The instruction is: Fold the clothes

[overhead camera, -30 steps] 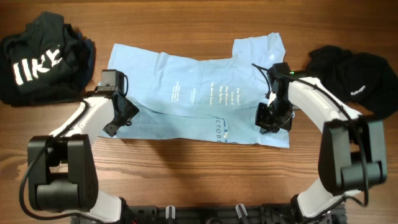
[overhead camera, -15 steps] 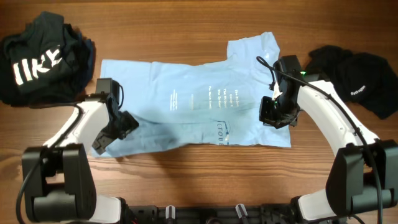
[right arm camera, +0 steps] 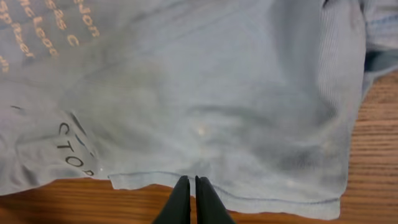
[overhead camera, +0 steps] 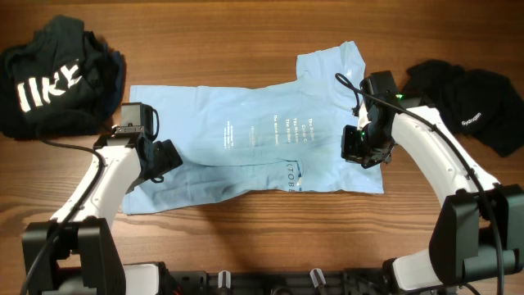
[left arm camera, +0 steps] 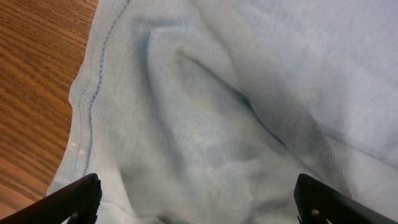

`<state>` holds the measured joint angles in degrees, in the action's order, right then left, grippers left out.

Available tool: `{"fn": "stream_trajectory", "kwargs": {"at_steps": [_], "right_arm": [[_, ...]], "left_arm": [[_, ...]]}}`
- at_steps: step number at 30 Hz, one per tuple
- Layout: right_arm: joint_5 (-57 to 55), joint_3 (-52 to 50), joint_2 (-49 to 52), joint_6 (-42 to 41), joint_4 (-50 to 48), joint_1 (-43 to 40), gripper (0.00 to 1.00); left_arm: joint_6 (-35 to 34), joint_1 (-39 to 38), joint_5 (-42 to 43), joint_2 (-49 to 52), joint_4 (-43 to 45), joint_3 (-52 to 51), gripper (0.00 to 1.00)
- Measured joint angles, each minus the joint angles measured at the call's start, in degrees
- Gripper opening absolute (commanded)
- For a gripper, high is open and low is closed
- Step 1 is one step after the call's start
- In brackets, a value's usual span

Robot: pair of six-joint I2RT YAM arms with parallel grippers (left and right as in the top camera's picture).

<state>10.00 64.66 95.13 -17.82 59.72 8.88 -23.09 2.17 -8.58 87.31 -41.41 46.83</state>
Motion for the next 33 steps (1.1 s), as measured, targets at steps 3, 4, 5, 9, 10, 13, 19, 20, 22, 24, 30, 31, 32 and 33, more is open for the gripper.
{"fn": "stream_trajectory", "kwargs": {"at_steps": [3, 4, 5, 9, 10, 13, 19, 20, 22, 24, 30, 31, 32, 33], "right_arm": [[0.0, 0.2, 0.0, 1.2, -0.6, 0.0, 0.05], [0.0, 0.6, 0.0, 1.6, -0.7, 0.0, 0.04], [0.0, 0.9, 0.0, 2.0, -0.7, 0.0, 0.05], [0.1, 3.3, 0.0, 4.9, -1.2, 0.0, 0.12], [0.1, 4.1, 0.0, 5.7, -1.3, 0.0, 0.17], [0.1, 6.6, 0.0, 7.6, -1.5, 0.0, 0.23], [0.2, 12.5, 0.0, 10.1, -2.6, 0.0, 0.34], [0.2, 14.0, 0.0, 10.5, -3.4, 0.0, 0.35], [0.2, 17.4, 0.3, 11.1, -4.1, 0.0, 0.36], [0.2, 22.2, 1.4, 11.8, -4.3, 0.0, 0.36], [-0.7, 40.7, 12.3, 14.0, -2.4, 0.0, 0.4], [-1.6, 43.6, 14.8, 14.4, -2.4, 0.0, 0.4], [-2.4, 46.2, 17.3, 14.7, -3.1, 0.0, 0.4], [-3.1, 47.7, 19.1, 14.8, -3.8, 0.0, 0.41]], "left_arm": [[0.4, 0.0, 0.6, 0.0, -1.7, 0.0, 1.0], [0.5, 0.0, 1.1, 0.0, -2.4, 0.2, 0.99], [0.8, 0.0, 1.9, 0.0, -3.6, 0.4, 1.0], [2.4, 0.0, 5.8, -1.3, -8.0, 3.0, 0.99], [2.6, 0.0, 6.6, -1.9, -8.9, 3.8, 1.0], [3.3, 0.0, 9.6, -4.7, -11.5, 7.5, 1.0], [6.4, 0.0, 16.7, -10.5, -9.0, 14.1, 1.0], [6.8, 0.0, 17.6, -10.8, -8.2, 15.2, 0.99], [7.4, 0.3, 18.6, -10.8, -5.9, 17.2, 1.0], [7.6, 1.0, 19.3, -9.9, -4.1, 19.0, 1.0], [7.9, 3.6, 19.8, 0.3, -2.0, 25.4, 0.99], [8.0, 3.7, 19.5, 3.0, -1.1, 26.3, 0.98], [8.0, 3.7, 19.3, 5.6, 0.3, 27.0, 0.97], [8.0, 3.7, 19.1, 7.6, 1.4, 27.4, 0.95]]}}
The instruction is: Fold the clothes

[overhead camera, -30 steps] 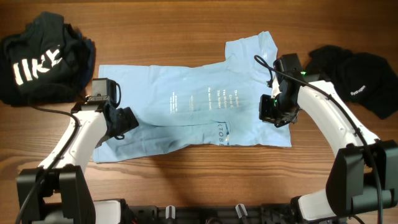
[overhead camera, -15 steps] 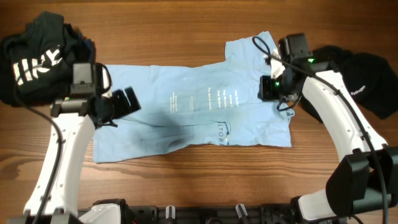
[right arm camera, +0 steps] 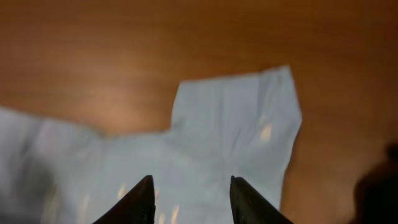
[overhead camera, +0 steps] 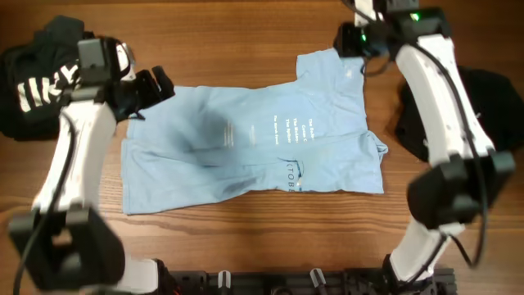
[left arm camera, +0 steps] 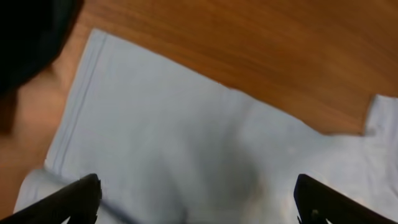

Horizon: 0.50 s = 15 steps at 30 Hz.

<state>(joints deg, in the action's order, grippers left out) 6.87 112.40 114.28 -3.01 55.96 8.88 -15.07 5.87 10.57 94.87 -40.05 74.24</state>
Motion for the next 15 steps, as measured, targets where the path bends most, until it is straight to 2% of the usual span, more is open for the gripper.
{"fn": "stream_trajectory", "kwargs": {"at_steps": [7, 15], "right_arm": [[-3.5, 2.3, 9.7, 0.6, -4.0, -2.2, 0.41], [-4.4, 2.3, 10.8, 0.6, -6.4, -5.5, 0.41]], "left_arm": [[0.0, 0.0, -3.3, 10.0, 10.7, 0.3, 0.95], [0.0, 0.0, -12.0, 12.4, 16.6, 0.3, 0.93]]}}
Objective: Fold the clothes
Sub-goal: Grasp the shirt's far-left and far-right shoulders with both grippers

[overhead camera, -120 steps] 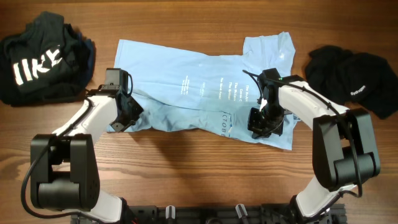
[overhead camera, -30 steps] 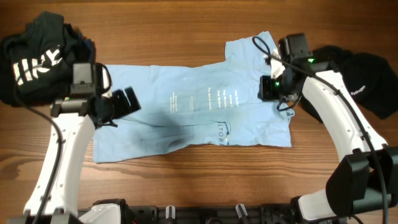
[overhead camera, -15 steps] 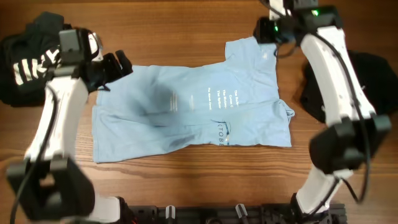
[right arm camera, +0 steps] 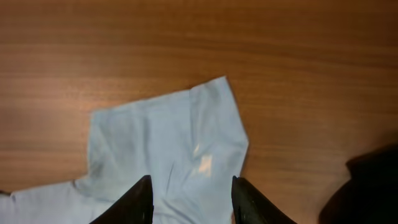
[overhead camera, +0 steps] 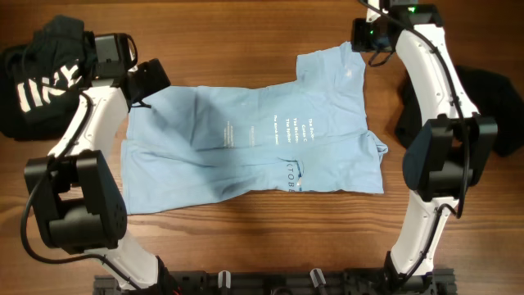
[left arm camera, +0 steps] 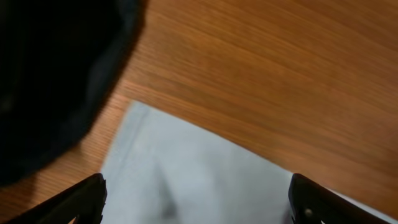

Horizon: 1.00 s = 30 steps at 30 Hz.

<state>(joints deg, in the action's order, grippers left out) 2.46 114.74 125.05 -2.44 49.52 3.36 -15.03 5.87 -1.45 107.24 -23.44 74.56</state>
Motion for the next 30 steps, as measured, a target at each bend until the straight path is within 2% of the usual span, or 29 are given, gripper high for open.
{"fn": "stream_trajectory", "kwargs": {"at_steps": [16, 25, 30], "right_arm": [[0.0, 0.2, 4.2, 0.2, -4.4, -0.2, 0.4], [0.0, 0.2, 4.3, 0.2, -5.3, -0.2, 0.4], [0.0, 0.2, 4.3, 0.2, -5.2, -0.2, 0.4]], "left_arm": [[1.9, 0.0, -3.3, 6.8, 10.1, 0.2, 0.84], [2.8, 0.0, -3.4, 10.2, 9.1, 0.3, 0.82], [5.7, 0.0, -3.5, 10.6, 8.9, 0.3, 0.81]]}}
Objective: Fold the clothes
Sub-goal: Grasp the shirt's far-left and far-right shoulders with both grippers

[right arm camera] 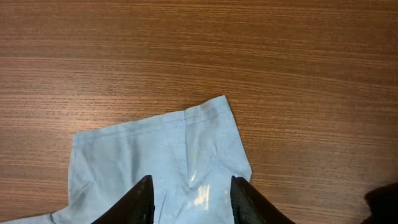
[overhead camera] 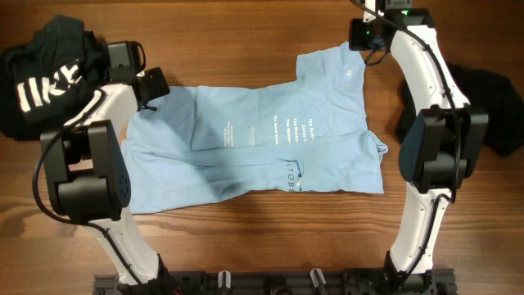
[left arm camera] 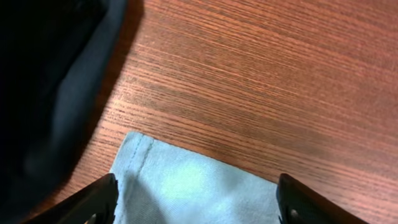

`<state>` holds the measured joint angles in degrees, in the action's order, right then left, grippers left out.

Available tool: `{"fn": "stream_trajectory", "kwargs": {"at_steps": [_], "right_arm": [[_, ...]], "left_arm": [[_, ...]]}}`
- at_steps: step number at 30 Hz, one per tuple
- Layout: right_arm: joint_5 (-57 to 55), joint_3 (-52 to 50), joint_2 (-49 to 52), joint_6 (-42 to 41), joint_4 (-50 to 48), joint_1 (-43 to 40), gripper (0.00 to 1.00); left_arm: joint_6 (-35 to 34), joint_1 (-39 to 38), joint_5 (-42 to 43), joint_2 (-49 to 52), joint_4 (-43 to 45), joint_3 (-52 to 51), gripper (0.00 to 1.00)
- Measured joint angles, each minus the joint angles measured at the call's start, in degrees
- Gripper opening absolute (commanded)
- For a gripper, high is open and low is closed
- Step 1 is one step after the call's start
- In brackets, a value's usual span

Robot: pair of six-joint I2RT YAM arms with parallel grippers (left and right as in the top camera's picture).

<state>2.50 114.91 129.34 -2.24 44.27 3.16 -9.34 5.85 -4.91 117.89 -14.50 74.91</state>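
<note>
A light blue T-shirt [overhead camera: 254, 135] with small printed text lies spread flat on the wooden table. My left gripper [overhead camera: 153, 83] stands open over the shirt's far left corner. In the left wrist view that hemmed corner [left arm camera: 186, 186] lies between the wide-apart fingers of the left gripper [left arm camera: 198, 202]. My right gripper [overhead camera: 360, 41] is open at the far right sleeve. The right wrist view shows the sleeve [right arm camera: 155, 149] just ahead of the right gripper [right arm camera: 191, 199], its end hem facing away. Neither gripper holds cloth.
A black garment with white letters [overhead camera: 45, 78] is heaped at the far left, close to the left gripper, and its dark cloth [left arm camera: 43, 81] fills that wrist view's left side. Another black garment [overhead camera: 491, 106] lies at the right edge.
The left gripper has come nearer to the shirt's far left corner, which now shows sharply between its fingers. The right gripper has barely shifted over the sleeve. Both stay open.
First the left gripper was open on the shirt's near left part and the right was shut above the near right hem. Then both were at the shirt's far edge, the right one open. Now they stand open at the far left corner and far right sleeve.
</note>
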Motion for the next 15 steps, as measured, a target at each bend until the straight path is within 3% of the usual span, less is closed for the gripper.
{"fn": "stream_trajectory", "kwargs": {"at_steps": [8, 12, 13, 15], "right_arm": [[0.0, 0.0, 0.0, 0.0, 0.1, 0.0, 0.4], [0.0, 0.0, 0.0, 0.0, 0.3, 0.0, 0.4], [0.0, 0.0, 0.0, 0.0, 0.3, 0.0, 0.4], [0.0, 0.0, 0.0, 0.0, 0.6, 0.0, 0.37]], "left_arm": [[5.7, 0.0, -0.2, 2.0, 0.1, 0.3, 0.8], [6.3, 0.0, -0.2, 2.2, 0.0, 0.6, 0.73], [6.5, 0.0, -0.2, 2.2, 0.2, 0.6, 0.68], [6.7, 0.0, -0.2, 2.3, 0.3, 0.6, 0.23]]}}
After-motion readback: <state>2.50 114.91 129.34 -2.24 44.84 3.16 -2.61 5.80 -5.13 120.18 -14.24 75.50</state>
